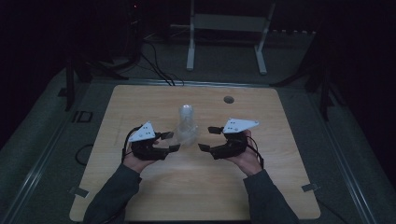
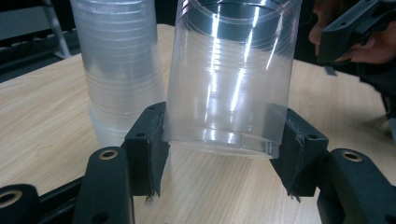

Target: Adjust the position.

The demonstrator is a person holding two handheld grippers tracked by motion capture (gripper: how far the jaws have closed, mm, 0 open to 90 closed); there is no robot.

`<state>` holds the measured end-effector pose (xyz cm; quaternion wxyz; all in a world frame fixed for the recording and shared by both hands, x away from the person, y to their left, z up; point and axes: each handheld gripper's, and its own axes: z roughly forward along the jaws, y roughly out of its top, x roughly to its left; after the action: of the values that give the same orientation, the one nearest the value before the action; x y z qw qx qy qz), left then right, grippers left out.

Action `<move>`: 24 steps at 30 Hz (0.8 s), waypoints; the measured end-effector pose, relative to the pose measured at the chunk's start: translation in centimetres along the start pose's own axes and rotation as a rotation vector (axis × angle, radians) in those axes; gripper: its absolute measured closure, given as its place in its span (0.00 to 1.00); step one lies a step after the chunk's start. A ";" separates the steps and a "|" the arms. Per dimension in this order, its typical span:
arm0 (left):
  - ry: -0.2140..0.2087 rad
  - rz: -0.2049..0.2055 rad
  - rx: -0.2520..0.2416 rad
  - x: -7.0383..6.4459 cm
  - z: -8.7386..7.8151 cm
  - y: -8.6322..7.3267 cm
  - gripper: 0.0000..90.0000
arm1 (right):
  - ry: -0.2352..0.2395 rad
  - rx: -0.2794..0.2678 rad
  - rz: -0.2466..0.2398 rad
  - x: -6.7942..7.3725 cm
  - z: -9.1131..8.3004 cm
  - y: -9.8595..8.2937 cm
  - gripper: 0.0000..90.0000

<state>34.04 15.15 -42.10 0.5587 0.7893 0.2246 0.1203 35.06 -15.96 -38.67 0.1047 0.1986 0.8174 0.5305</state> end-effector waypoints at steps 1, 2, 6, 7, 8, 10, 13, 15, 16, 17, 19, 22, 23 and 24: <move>-0.007 -0.005 -0.007 0.0 0.0 0.0 0.46 | 0.002 -0.004 0.002 0.0 0.0 0.0 0.26; -0.007 -0.005 -0.007 0.0 0.0 0.0 0.46 | 0.002 -0.004 0.002 0.0 0.0 0.0 0.26; -0.036 -0.033 -0.044 0.2 -0.3 0.0 0.46 | 0.004 -0.025 0.012 0.1 0.2 -0.2 0.26; -0.037 -0.036 -0.049 0.2 -0.4 0.0 0.46 | 0.006 -0.029 0.016 0.2 0.3 -0.2 0.26; -0.040 -0.039 -0.054 0.3 -0.5 0.0 0.46 | 0.008 -0.031 0.019 0.2 0.3 -0.2 0.26; -0.041 -0.040 -0.061 0.3 -0.6 0.1 0.46 | 0.008 -0.039 0.021 0.3 0.4 -0.2 0.26; -0.042 -0.042 -0.064 0.3 -0.6 0.1 0.46 | 0.015 -0.057 0.030 0.3 0.5 -0.1 0.26; -0.041 -0.042 -0.064 0.3 -0.6 0.0 0.46 | 0.023 -0.071 0.040 0.3 0.6 0.0 0.26; -0.040 -0.042 -0.065 0.3 -0.6 0.0 0.46 | 0.023 -0.076 0.041 0.3 0.6 0.1 0.26; -0.040 -0.042 -0.067 0.3 -0.6 0.0 0.46 | 0.024 -0.080 0.044 0.4 0.7 0.1 0.26; -0.040 -0.041 -0.072 0.3 -0.7 0.0 0.46 | 0.028 -0.086 0.047 0.4 0.8 0.1 0.26; -0.045 -0.047 -0.082 0.2 -0.7 0.0 0.46 | 0.028 -0.093 0.049 0.5 0.9 0.3 0.24; -0.048 -0.050 -0.087 0.2 -0.8 0.0 0.46 | 0.028 -0.095 0.050 0.5 1.0 0.3 0.24; -0.048 -0.050 -0.089 0.2 -0.8 0.0 0.47 | 0.028 -0.098 0.050 0.5 1.0 0.3 0.24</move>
<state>33.89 15.89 -41.84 0.6014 0.7603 0.2252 0.0975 35.02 -14.79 -38.75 0.0894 0.2061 0.7868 0.5749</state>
